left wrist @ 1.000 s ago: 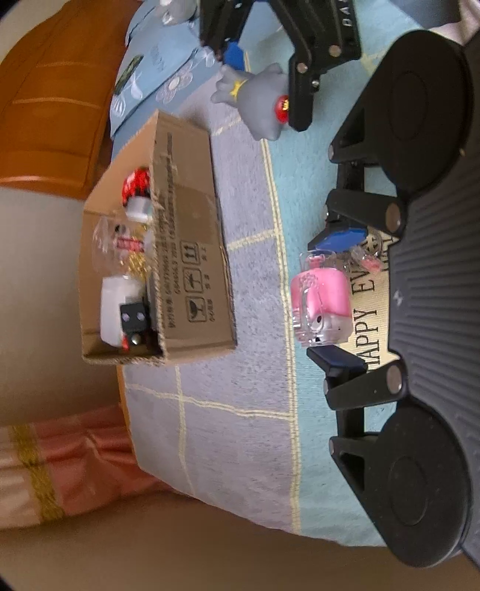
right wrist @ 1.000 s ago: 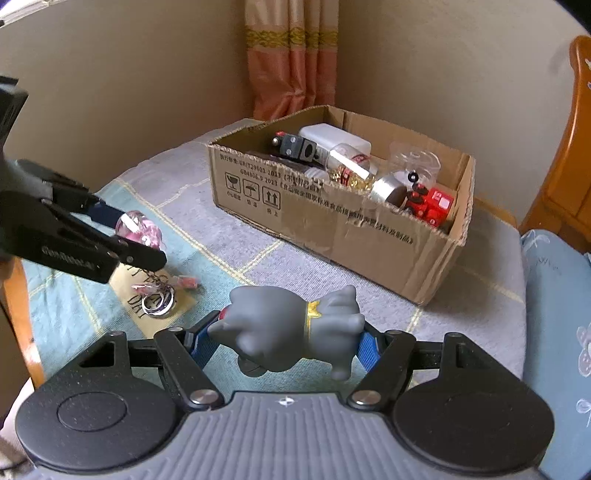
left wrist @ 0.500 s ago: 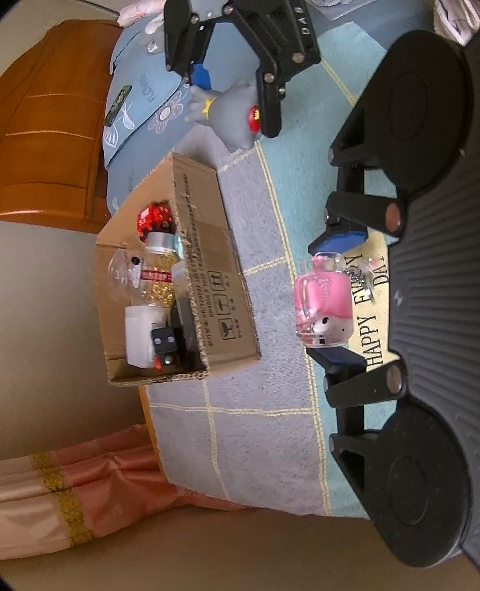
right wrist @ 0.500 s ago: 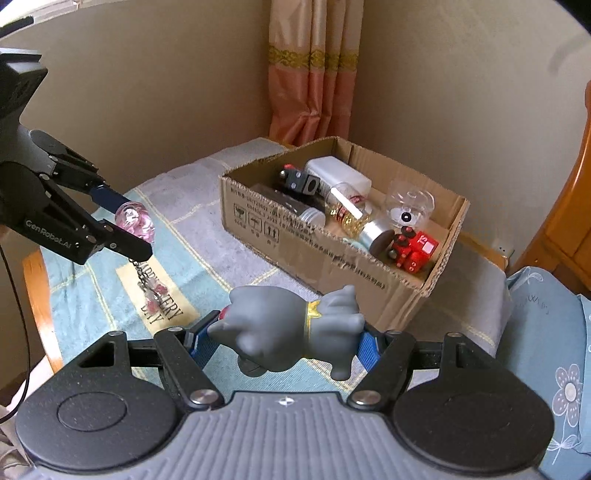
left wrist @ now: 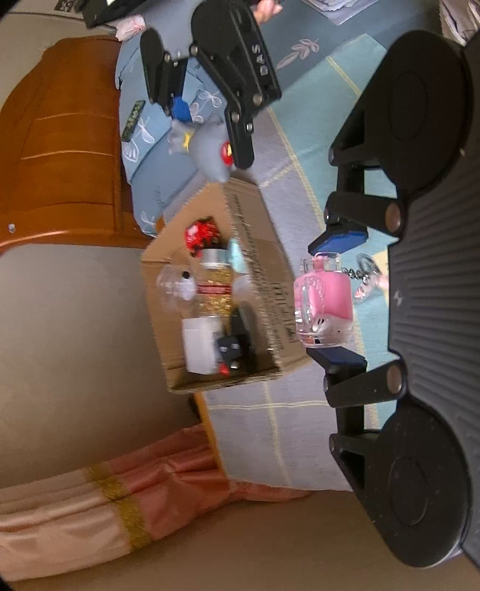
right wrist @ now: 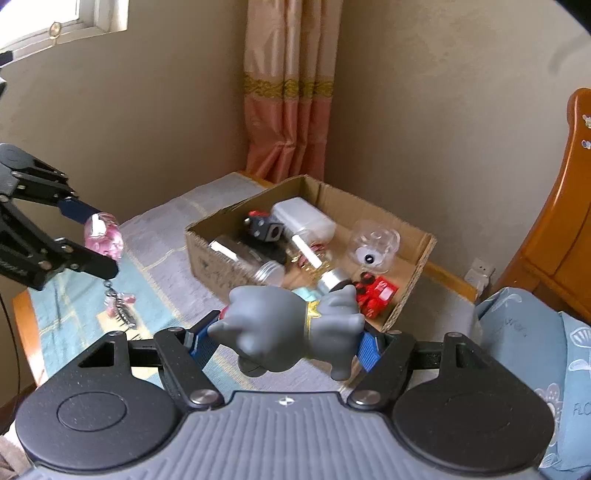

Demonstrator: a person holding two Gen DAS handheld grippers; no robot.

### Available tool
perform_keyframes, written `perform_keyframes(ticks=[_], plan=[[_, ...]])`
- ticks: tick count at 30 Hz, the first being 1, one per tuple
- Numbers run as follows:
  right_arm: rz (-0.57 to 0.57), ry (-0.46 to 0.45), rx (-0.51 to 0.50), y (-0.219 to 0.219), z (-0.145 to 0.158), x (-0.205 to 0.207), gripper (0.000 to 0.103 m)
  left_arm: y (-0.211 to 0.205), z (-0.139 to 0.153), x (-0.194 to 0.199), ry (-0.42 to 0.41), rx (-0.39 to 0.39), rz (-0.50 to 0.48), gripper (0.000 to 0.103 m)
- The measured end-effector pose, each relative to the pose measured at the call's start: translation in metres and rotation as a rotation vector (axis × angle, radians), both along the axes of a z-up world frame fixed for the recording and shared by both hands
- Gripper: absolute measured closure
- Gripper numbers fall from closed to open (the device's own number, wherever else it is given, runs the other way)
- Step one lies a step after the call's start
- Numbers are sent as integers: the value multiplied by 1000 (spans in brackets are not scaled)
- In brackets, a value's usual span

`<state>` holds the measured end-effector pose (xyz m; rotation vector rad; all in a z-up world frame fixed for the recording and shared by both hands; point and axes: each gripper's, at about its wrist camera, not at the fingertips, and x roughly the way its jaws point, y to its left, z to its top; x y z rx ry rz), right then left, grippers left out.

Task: Organize rigid objects
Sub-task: 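Carry the pink charm and grey plush toy into the cardboard box and release both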

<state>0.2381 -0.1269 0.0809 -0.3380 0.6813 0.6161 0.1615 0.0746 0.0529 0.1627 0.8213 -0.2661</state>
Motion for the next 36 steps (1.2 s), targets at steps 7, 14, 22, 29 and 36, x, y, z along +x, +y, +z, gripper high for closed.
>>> perform_keyframes(ticks=[7, 14, 22, 29, 36], plan=[[-39, -7, -12, 3, 8, 37, 26, -11, 23, 18, -67, 14, -30, 53], [-81, 27, -18, 4, -2, 69, 26, -19, 33, 44, -89, 26, -44, 53], [-107, 63, -20, 4, -14, 86, 0, -29, 39, 76, -84, 33, -53, 53], [-104, 59, -3, -3, -8, 78, 0, -45, 39, 100, -83, 27, -81, 53], [-105, 48, -13, -11, -4, 59, 0, -59, 36, 140, -64, 7, -64, 53]])
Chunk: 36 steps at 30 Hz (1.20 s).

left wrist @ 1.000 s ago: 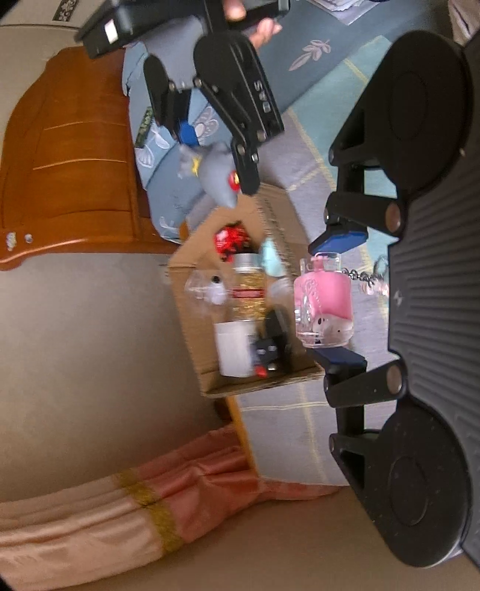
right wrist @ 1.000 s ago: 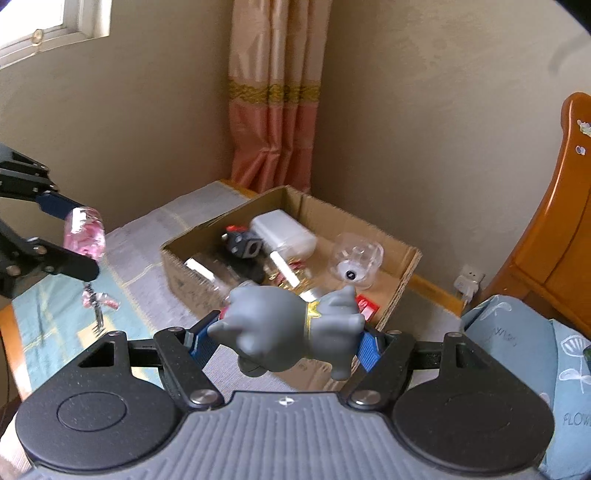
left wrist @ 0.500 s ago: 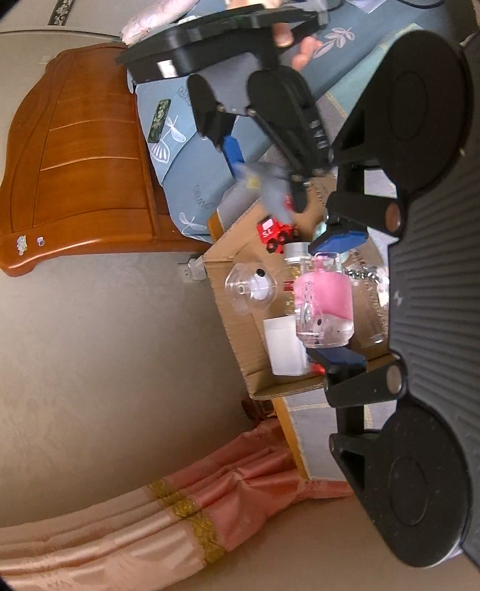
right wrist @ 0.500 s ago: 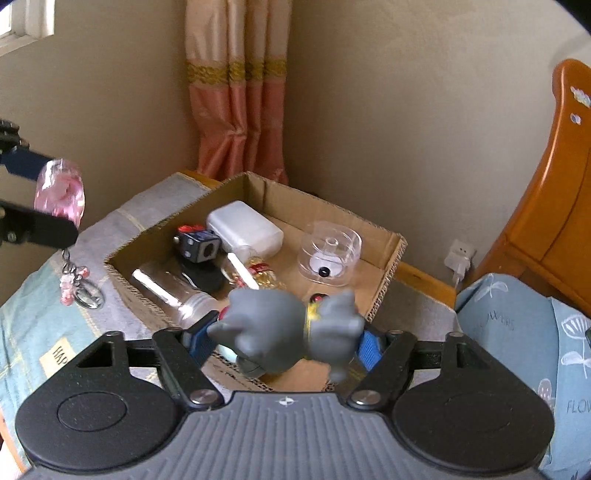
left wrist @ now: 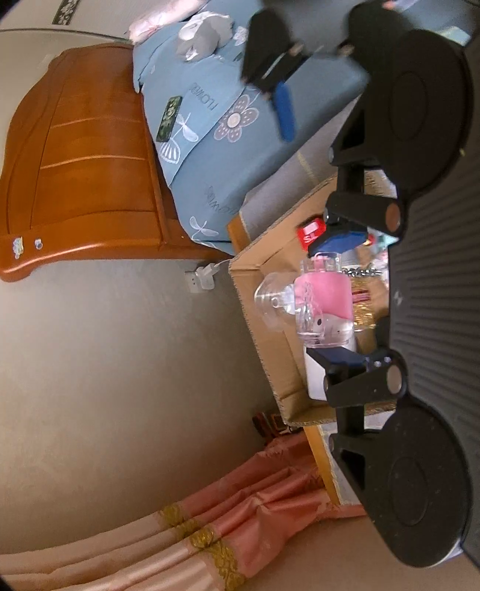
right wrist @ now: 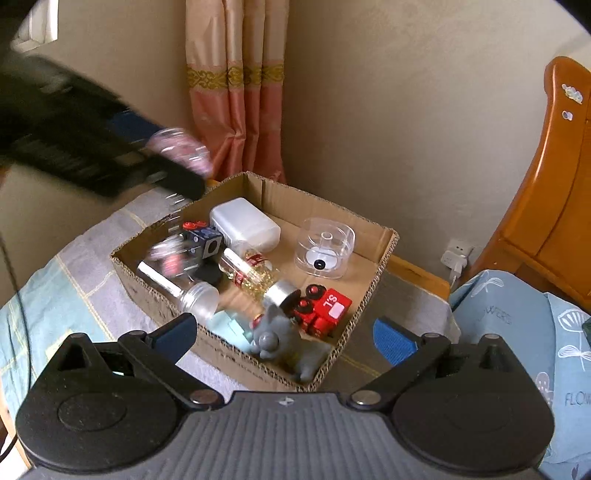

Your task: Organize rigid objects

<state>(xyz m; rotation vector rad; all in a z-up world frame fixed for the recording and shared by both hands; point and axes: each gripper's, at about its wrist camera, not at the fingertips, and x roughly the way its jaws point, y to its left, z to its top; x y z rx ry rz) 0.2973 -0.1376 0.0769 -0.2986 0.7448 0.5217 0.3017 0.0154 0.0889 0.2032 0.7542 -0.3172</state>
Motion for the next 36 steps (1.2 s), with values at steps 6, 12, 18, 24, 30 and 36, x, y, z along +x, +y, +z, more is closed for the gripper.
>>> perform_keyframes(ticks=[6, 12, 18, 24, 30, 36], plan=[[-4, 5, -11, -6, 2, -9, 0, -12, -12, 30, 22, -1, 22, 53], [-25, 18, 5, -14, 4, -10, 0, -21, -34, 58, 70, 4, 50, 53], [-37, 18, 10, -20, 3, -12, 0, -21, -57, 77, 111, 25, 94, 53], [-44, 24, 18, -22, 4, -13, 0, -13, -60, 73, 99, 18, 149, 9], [-90, 27, 46, -23, 9, -21, 0, -7, -34, 35, -30, -8, 168, 5], [-243, 42, 73, -26, 8, -39, 0, 3, -25, -40, -130, 12, 237, 2]])
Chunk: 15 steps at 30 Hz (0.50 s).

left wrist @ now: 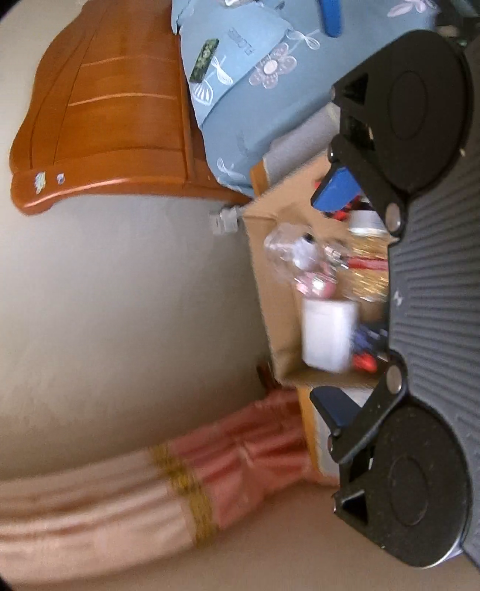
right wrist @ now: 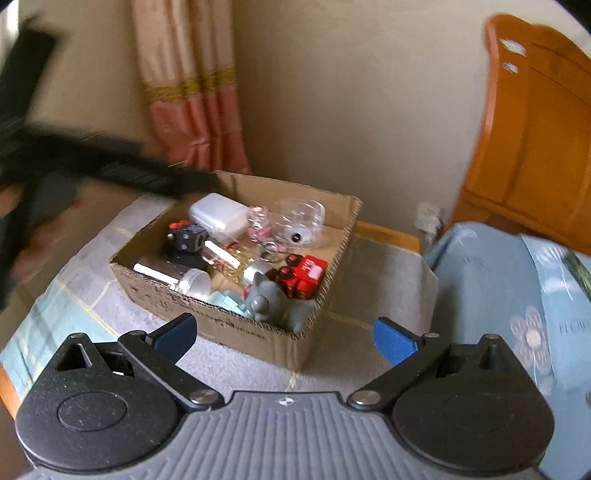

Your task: Organize rigid objects

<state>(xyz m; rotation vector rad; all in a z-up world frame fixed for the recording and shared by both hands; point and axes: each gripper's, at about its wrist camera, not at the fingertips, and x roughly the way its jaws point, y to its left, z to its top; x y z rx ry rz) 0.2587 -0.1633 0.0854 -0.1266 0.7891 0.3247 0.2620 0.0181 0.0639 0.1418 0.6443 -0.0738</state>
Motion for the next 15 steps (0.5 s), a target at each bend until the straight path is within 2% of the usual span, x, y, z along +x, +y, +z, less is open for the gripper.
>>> perform_keyframes(ticks=[3, 6, 9, 15], plan=[[-95, 17, 15, 0, -8, -12, 0, 4, -8, -43, -20, 22, 44, 2], [-149, 35, 31, 7, -17, -26, 0, 11, -18, -76, 21, -9, 88, 2], [-192, 43, 31, 14, -24, -43, 0, 14, -27, -94, 78, -45, 129, 2], [-228, 36, 23, 21, -23, -69, 0, 18, -26, -119, 80, -13, 189, 2]])
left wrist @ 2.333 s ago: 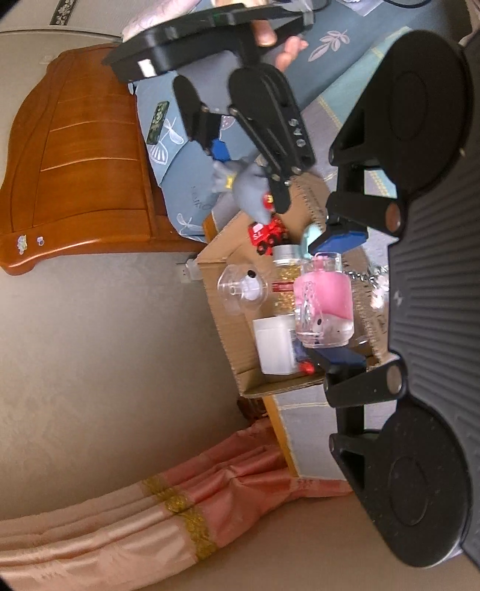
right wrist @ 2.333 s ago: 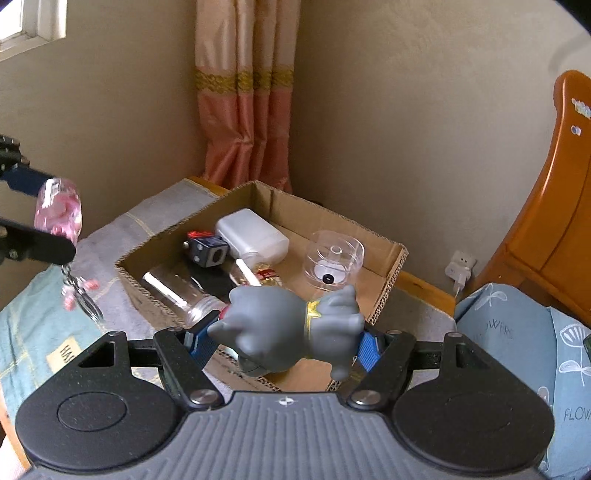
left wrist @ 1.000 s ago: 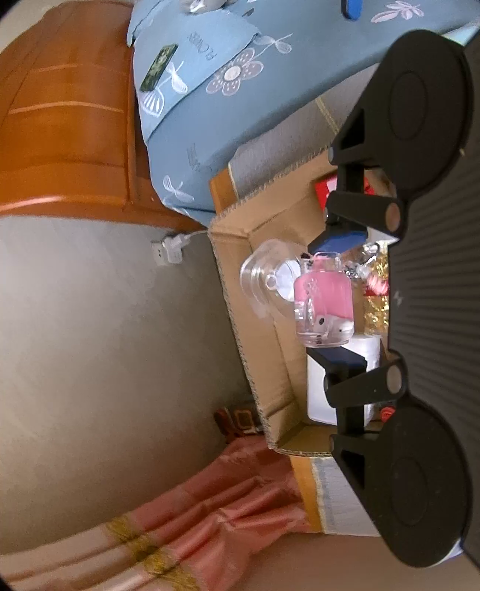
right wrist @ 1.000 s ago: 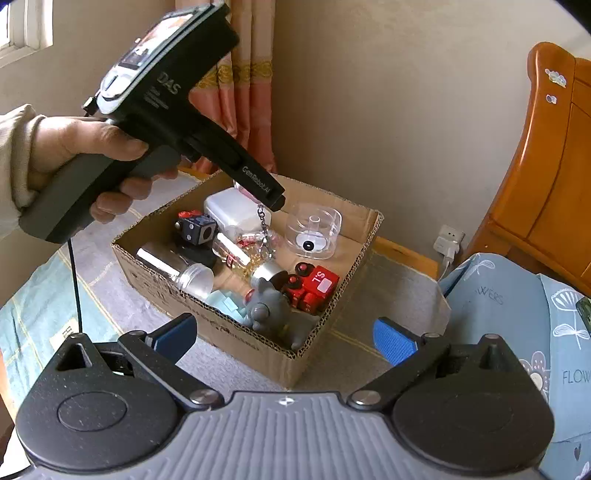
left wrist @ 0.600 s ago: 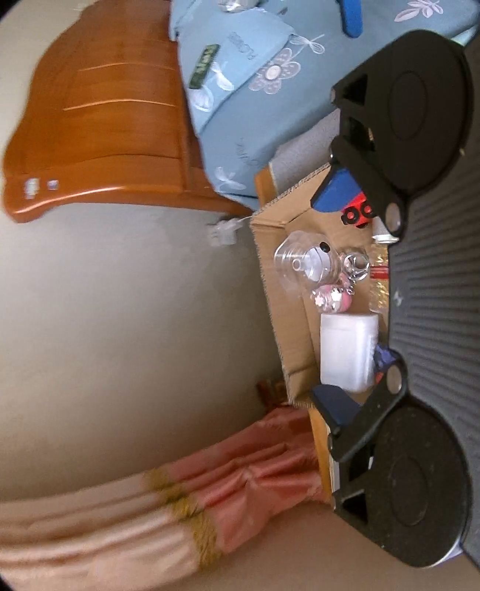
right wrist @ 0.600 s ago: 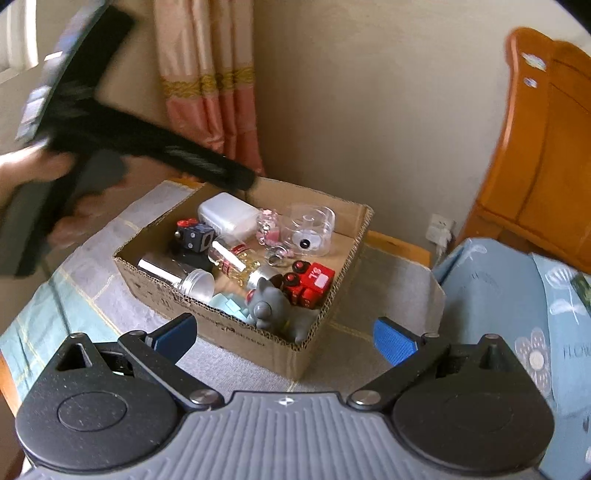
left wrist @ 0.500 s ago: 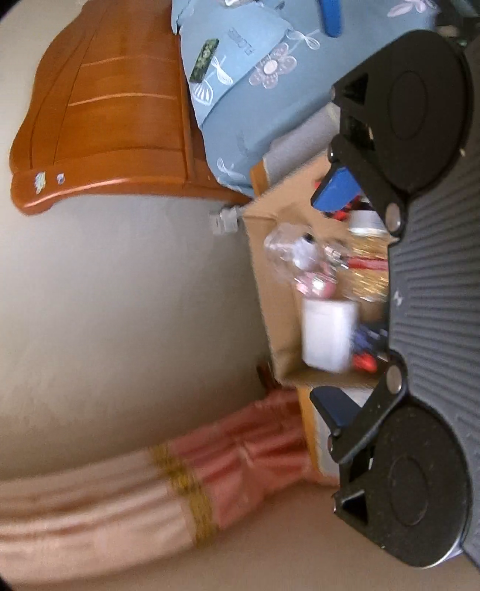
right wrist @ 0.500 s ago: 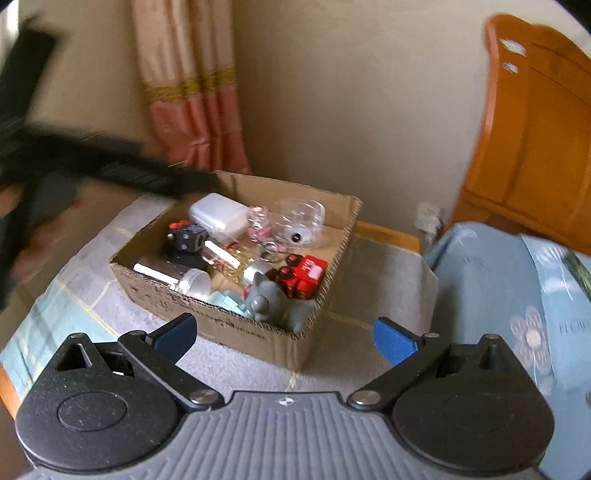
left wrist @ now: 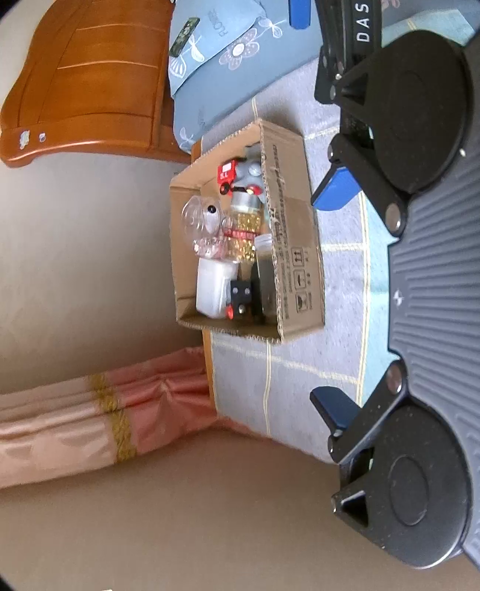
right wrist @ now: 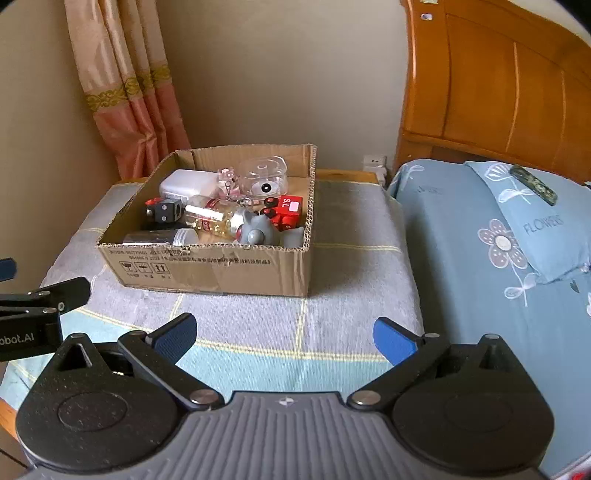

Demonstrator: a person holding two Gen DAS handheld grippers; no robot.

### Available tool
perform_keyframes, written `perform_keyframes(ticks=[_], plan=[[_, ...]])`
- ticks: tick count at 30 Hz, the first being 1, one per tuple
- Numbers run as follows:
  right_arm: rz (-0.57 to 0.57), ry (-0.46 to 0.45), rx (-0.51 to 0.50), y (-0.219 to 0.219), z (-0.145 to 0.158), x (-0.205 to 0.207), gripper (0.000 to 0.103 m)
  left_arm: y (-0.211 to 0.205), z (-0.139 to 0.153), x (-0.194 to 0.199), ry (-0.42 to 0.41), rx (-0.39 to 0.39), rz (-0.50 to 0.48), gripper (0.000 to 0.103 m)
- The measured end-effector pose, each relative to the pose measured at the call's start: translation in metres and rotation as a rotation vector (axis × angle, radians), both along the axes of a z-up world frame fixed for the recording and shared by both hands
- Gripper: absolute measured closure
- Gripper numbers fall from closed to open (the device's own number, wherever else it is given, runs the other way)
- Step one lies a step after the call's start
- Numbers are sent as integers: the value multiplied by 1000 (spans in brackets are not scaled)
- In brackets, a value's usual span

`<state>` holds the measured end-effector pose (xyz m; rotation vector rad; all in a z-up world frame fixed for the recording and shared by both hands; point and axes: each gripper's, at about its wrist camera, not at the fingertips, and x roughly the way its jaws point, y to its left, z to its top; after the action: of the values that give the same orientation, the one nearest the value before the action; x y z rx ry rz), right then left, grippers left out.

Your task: Organize rigid objects

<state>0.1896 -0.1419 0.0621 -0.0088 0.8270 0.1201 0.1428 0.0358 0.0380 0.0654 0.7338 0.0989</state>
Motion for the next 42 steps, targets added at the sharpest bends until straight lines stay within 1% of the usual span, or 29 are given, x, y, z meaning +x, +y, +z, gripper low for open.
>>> perform_keyframes(ticks=[4, 14, 42], plan=[[-5, -23, -12, 5, 6, -9, 0, 1, 5, -12, -10, -21, -6, 2], [4, -46, -22, 14, 15, -17, 0, 5, 12, -21, -35, 0, 20, 2], [-4, -63, -22, 13, 21, -21, 0, 0, 14, -23, -29, 13, 14, 2]])
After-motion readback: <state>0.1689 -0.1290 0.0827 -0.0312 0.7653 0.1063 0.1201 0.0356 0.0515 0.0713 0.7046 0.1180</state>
